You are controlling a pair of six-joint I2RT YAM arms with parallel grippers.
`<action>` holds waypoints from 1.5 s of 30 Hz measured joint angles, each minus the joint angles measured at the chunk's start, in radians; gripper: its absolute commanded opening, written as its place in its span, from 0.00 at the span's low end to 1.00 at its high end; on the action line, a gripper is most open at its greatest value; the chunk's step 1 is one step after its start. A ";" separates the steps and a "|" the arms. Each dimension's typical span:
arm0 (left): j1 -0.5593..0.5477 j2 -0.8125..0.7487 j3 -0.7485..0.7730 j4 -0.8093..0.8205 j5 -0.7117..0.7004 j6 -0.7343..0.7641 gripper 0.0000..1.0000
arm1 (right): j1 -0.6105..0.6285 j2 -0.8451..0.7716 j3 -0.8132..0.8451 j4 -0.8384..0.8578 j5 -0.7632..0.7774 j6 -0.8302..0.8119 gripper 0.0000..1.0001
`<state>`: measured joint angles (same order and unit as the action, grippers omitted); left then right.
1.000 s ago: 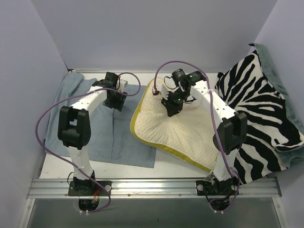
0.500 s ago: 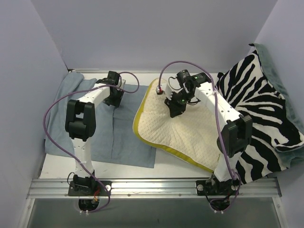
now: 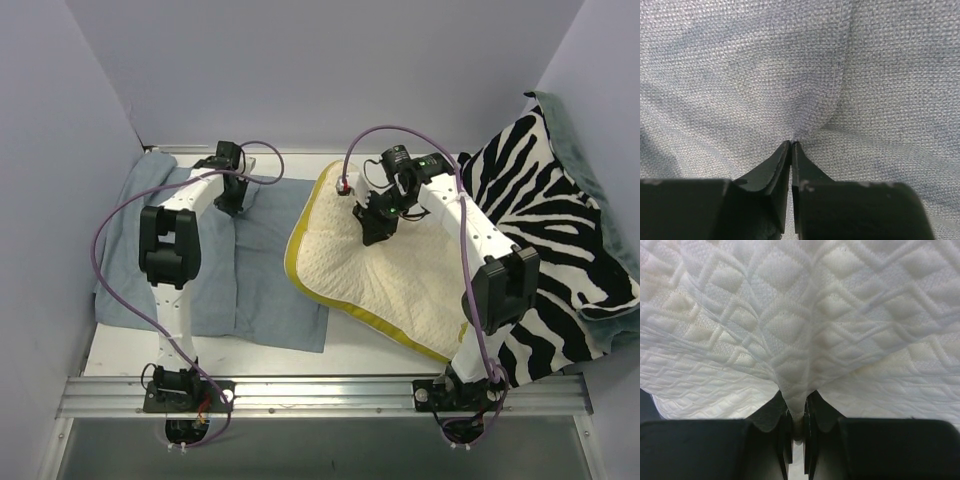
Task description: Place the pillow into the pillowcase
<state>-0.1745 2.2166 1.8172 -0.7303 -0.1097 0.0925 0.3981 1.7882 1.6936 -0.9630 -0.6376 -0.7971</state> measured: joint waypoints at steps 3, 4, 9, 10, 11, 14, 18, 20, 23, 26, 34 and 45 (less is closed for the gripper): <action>0.006 0.005 0.016 0.000 0.021 0.002 0.21 | -0.009 -0.003 -0.006 0.003 -0.003 0.003 0.00; 0.006 0.005 0.019 -0.002 0.029 0.003 0.25 | -0.012 -0.005 -0.010 0.006 -0.006 0.003 0.00; -0.007 0.005 0.020 -0.009 0.048 0.006 0.44 | -0.019 -0.014 -0.022 0.013 -0.007 0.005 0.00; -0.009 0.005 0.020 -0.010 0.048 0.006 0.44 | -0.019 -0.016 -0.024 0.014 -0.007 0.006 0.00; -0.012 0.005 0.020 -0.011 0.047 0.006 0.44 | -0.019 -0.018 -0.027 0.016 -0.007 0.007 0.00; -0.017 0.008 0.020 -0.013 0.040 0.006 0.45 | -0.019 -0.021 -0.032 0.018 -0.007 0.008 0.00; -0.018 0.027 0.020 -0.019 0.009 0.006 0.41 | -0.019 -0.029 -0.039 0.021 -0.008 0.007 0.00; -0.018 0.047 0.020 -0.026 0.003 0.008 0.31 | -0.019 -0.035 -0.044 0.021 -0.008 0.007 0.00; -0.018 0.058 0.043 -0.034 0.014 0.015 0.08 | -0.019 -0.042 -0.055 0.022 -0.011 0.007 0.00; -0.024 0.063 0.063 -0.050 0.046 0.033 0.05 | -0.019 -0.048 -0.068 0.023 -0.018 0.007 0.00; -0.135 0.063 0.082 -0.055 0.288 0.078 0.00 | -0.020 -0.068 -0.123 0.033 -0.033 0.003 0.00; -0.202 -0.035 0.023 -0.083 0.623 0.007 0.03 | -0.025 -0.108 -0.187 0.017 -0.060 -0.020 0.00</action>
<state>-0.3767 2.1815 1.8397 -0.8131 0.5137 0.0998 0.3733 1.6802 1.5063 -0.9459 -0.6975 -0.8169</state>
